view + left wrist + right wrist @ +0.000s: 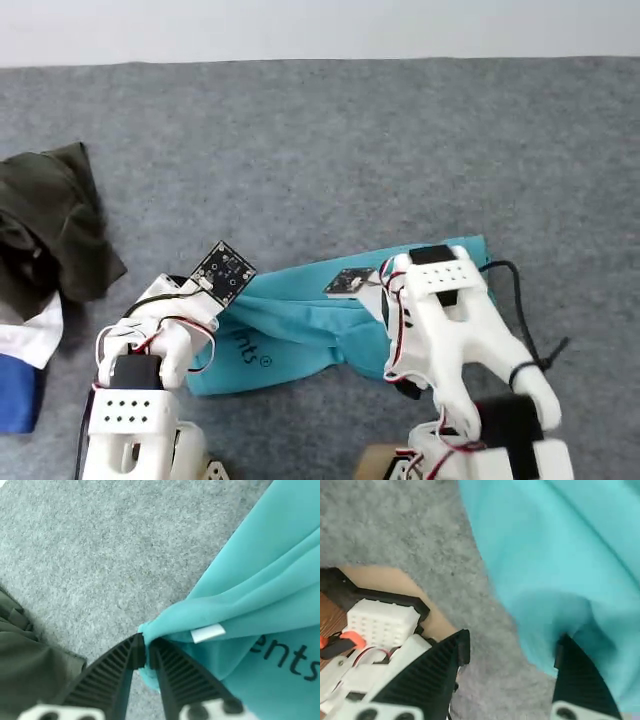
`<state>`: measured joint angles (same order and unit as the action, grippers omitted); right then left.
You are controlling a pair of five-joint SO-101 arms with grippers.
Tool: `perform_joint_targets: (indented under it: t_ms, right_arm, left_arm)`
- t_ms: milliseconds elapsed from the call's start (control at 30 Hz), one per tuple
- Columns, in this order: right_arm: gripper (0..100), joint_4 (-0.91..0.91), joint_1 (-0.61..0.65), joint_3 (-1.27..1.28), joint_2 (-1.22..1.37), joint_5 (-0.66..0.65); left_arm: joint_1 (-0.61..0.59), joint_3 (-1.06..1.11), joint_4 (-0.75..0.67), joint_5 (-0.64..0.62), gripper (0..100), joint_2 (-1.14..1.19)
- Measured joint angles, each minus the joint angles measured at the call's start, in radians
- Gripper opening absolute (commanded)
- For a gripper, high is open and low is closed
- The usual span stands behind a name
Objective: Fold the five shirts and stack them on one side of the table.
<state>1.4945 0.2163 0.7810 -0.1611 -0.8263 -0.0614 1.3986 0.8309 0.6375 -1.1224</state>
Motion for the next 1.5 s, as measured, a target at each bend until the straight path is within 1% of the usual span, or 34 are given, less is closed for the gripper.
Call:
perform_joint_targets:
  t_ms: [200,267,400,433,567,933,1000,1067,1167,1233,1333,1500]
  right_arm:
    - [27.5,-0.143,-0.046,-0.005,0.118,0.0]
    - [22.9,-0.155,-0.051,-0.023,0.146,0.0]
    - [6.1,-0.155,-0.066,-0.098,0.198,0.0]
    - [4.1,-0.157,-0.068,-0.121,0.216,0.0]
    - [3.2,-0.161,-0.06,-0.241,0.236,0.0]
    - [3.5,-0.035,-0.064,-0.66,0.245,0.0]
    - [3.8,-0.014,-0.064,-0.697,0.245,0.0]
    - [8.3,0.0,-0.054,-0.698,0.25,0.0]
    - [21.3,0.008,-0.035,-0.689,0.284,0.0]
    - [25.8,0.018,-0.038,-0.68,0.311,0.009]
    - [26.1,0.038,-0.04,-0.68,0.319,0.072]
    - [26.0,0.152,-0.025,-0.715,0.319,0.084]
  left_arm:
    - [0.0,0.0,0.0,0.0,1,0.0]
    - [0.0,0.0,0.0,0.0,1,0.0]
    - [0.0,0.0,0.0,0.0,1,0.0]
    - [0.0,0.0,0.0,0.0,1,0.0]
    - [0.0,0.0,0.0,0.0,1,0.0]
    - [0.0,0.0,0.0,0.0,1,0.0]
    - [0.0,0.0,0.0,0.0,1,0.0]
    - [0.0,0.0,0.0,0.0,1,0.0]
    - [0.0,0.0,0.0,0.0,1,0.0]
    - [0.0,0.0,0.0,0.0,1,0.0]
    - [0.0,0.0,0.0,0.0,1,0.0]
    - [0.0,0.0,0.0,0.0,1,0.0]
